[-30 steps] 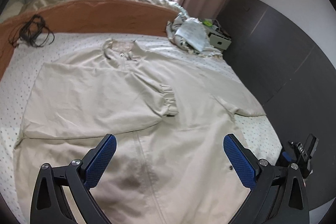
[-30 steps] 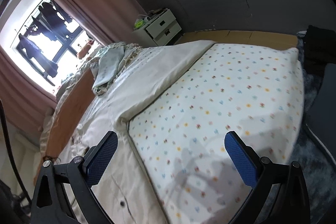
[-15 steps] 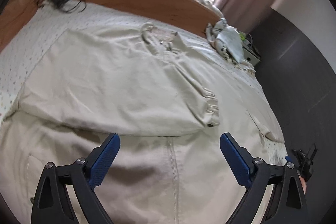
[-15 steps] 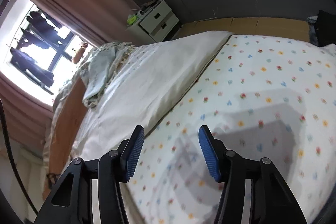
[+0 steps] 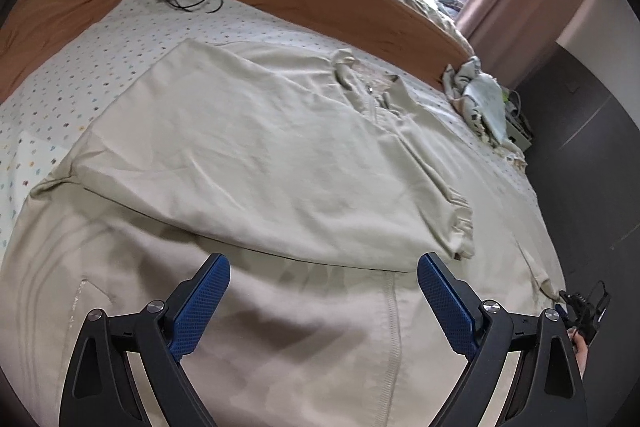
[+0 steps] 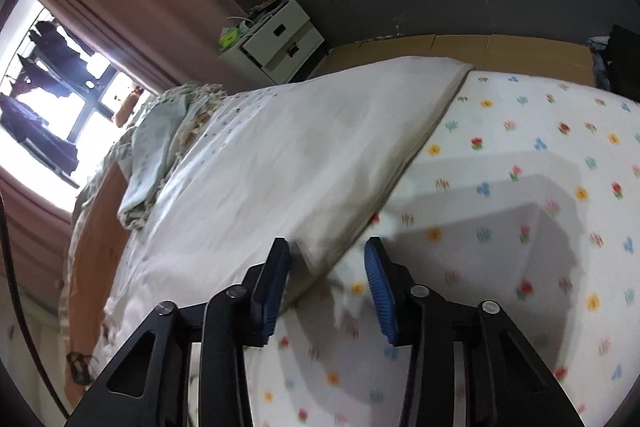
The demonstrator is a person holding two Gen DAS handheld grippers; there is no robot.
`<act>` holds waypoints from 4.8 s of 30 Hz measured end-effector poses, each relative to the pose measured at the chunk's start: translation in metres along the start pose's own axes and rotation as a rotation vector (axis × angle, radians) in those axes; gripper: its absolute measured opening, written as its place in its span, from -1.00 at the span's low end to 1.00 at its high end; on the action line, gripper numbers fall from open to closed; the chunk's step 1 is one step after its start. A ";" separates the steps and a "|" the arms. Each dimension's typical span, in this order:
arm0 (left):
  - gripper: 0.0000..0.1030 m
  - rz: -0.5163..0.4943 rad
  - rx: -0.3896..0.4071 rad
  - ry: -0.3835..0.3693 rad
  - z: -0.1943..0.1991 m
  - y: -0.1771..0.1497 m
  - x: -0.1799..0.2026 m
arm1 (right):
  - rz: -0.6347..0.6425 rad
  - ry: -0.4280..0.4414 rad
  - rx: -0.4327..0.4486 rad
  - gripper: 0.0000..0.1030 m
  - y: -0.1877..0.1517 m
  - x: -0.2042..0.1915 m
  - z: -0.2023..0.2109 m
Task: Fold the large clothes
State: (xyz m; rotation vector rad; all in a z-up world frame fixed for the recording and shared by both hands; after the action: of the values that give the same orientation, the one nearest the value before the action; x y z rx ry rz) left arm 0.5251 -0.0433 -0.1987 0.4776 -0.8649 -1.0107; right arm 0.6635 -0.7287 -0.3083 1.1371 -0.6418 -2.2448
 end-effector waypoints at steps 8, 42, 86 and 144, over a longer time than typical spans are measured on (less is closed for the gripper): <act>0.85 0.033 0.000 -0.015 0.001 -0.001 0.000 | 0.018 0.007 0.003 -0.83 0.015 0.000 -0.013; 0.85 0.111 0.036 -0.036 0.016 0.012 -0.008 | 0.115 0.035 -0.069 0.57 0.007 -0.035 0.024; 0.85 0.038 0.106 0.094 0.015 -0.004 -0.027 | 0.373 0.158 0.059 -0.90 0.056 -0.220 0.097; 0.85 0.021 0.108 -0.040 0.026 0.000 0.023 | 0.375 0.115 -0.253 0.45 -0.041 -0.092 0.096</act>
State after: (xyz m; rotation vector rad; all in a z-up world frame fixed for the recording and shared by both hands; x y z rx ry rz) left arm 0.5095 -0.0629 -0.1740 0.5409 -0.9616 -0.9605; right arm 0.6200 -0.6218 -0.2303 0.9250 -0.4632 -1.8661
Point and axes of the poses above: each gripper's, at about its wrist camera, not at the fingertips, and z roughly against the way its jaws point, x to its right, y to its top, the point moved 10 cm from there along -z, roughly the way its jaws point, and after that the axes turned 15 degrees about x, right-handed, at the moved point
